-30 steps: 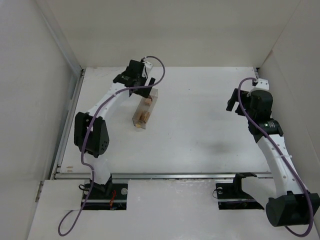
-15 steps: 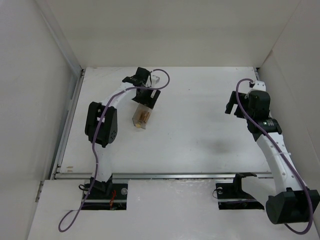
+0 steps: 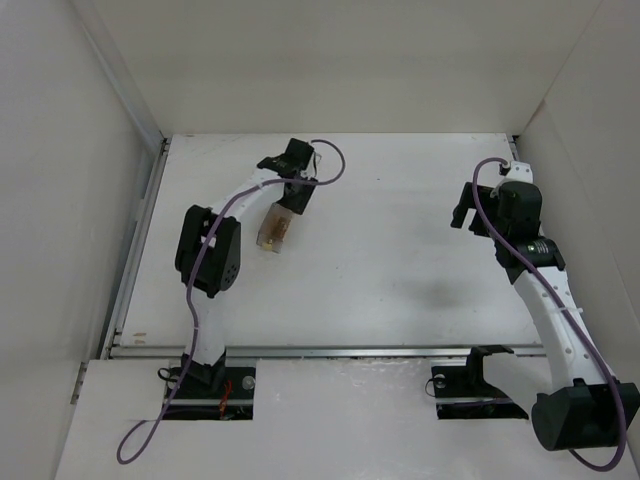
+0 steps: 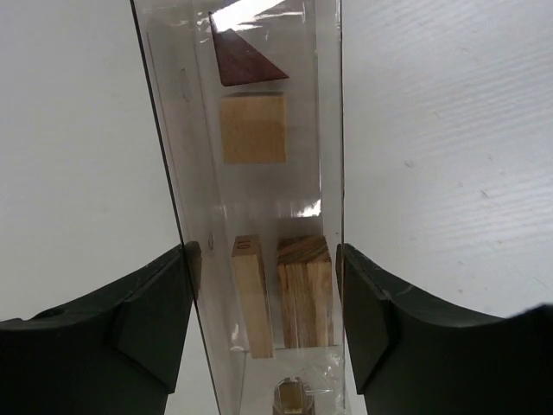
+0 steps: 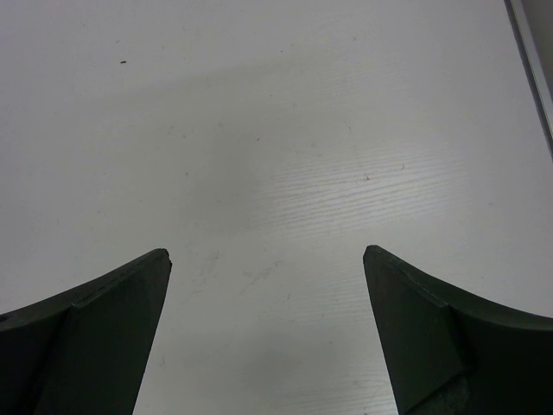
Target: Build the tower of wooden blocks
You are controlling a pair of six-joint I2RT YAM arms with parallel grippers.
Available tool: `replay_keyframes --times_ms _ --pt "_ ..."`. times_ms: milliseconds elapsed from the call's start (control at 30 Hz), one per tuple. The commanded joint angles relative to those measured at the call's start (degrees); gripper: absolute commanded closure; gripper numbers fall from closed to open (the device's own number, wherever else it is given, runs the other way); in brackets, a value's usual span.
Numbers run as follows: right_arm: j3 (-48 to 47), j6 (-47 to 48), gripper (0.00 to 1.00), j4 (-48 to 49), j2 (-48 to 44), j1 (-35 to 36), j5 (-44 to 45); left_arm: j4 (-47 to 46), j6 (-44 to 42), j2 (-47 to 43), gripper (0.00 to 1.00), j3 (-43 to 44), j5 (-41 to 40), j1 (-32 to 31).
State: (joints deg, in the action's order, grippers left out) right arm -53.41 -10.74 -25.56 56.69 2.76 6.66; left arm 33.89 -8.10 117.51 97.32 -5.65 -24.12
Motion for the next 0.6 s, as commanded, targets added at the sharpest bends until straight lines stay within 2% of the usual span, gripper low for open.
replay_keyframes --times_ms 0,67,100,200,433,533,567 --pt "0.23 -0.24 0.01 0.6 -1.14 0.57 0.12 -5.13 -1.03 -5.98 1.0 -1.94 -22.99 -7.22" --pt "0.23 -0.24 0.01 0.6 -1.14 0.57 0.11 -13.9 -6.82 -6.51 1.0 -7.98 -33.32 -10.93" --pt "0.23 -0.24 0.01 0.6 -1.14 0.57 0.11 -17.24 -9.45 -7.2 1.0 -9.85 -40.94 -13.82" --pt "0.23 -0.24 0.01 0.6 -1.14 0.57 0.11 -24.3 -15.28 -7.21 1.0 -12.42 -46.02 -16.39" --pt "0.23 -0.24 0.01 0.07 -2.89 1.1 1.25 -22.21 -14.06 -5.37 1.0 -10.58 -46.56 -19.04" --pt "0.23 -0.24 0.01 -0.45 -2.9 1.1 1.25 -16.86 -10.64 -5.37 1.0 -6.29 -41.83 -19.04" --pt "0.23 -0.24 0.01 -0.45 -2.9 1.1 0.65 -14.92 -6.71 -6.84 1.0 -4.87 -35.63 -17.29"
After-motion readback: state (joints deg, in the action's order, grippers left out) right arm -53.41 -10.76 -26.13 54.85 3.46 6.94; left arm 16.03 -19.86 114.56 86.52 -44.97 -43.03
